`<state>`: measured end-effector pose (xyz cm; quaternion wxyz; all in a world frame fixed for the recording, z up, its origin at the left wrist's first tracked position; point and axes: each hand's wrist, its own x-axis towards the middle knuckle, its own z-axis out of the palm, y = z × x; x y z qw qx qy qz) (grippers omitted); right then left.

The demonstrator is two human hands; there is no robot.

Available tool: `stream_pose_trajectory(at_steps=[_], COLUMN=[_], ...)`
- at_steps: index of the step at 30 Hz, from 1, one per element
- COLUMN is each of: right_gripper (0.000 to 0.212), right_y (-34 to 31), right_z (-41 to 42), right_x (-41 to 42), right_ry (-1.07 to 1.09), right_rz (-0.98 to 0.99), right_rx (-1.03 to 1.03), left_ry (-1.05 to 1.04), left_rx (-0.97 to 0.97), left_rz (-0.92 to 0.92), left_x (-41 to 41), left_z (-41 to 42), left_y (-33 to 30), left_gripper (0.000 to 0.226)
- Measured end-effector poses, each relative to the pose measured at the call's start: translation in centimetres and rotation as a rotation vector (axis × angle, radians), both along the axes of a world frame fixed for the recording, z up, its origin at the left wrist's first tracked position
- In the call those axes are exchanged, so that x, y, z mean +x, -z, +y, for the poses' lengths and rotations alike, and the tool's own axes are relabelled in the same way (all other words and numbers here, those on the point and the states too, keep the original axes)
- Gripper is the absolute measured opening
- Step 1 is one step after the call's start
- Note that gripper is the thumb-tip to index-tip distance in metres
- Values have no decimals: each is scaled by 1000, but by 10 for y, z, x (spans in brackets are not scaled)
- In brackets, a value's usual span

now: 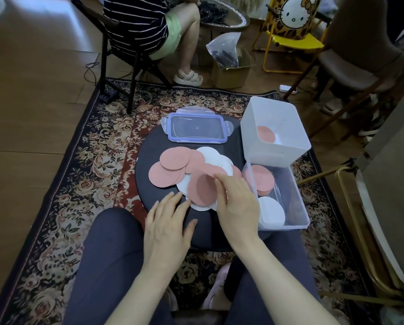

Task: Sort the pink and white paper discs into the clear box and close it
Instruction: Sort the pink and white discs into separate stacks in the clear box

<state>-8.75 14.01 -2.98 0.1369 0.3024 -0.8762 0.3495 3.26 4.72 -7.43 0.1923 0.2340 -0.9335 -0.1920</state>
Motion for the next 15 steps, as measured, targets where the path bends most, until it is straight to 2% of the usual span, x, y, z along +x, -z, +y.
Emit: stream_pose_trajectory(at_steps=[2,5,7,9,11,12,15], right_gripper=[16,16,20,21,21,20,19], right_y=[-10,-23,-26,-24,-21,-20,-16], right_z=[0,0,2,2,3,4,5], right_x=[7,15,17,21,26,29,31], right_ry=[54,81,66,51,29,14,-15], right_rz=[-143,-468,-647,-813,-900,-907,-881], right_rx=[-125,-343,-421,-473,-459,-432,-385], left_ry=[1,-49,-98,-130,-156,-174,-237], left_rx=[63,289,524,840,1147,1237,1327], left_rz=[6,98,199,307,376,390,406], left_x=[-1,-3,-4,-7,-11,-12,-13], left_z=[0,3,5,8,9,8,5], left_y=[-4,-17,-29,-41,-47,-48,-47], left_gripper=[47,49,47,40,36,33,21])
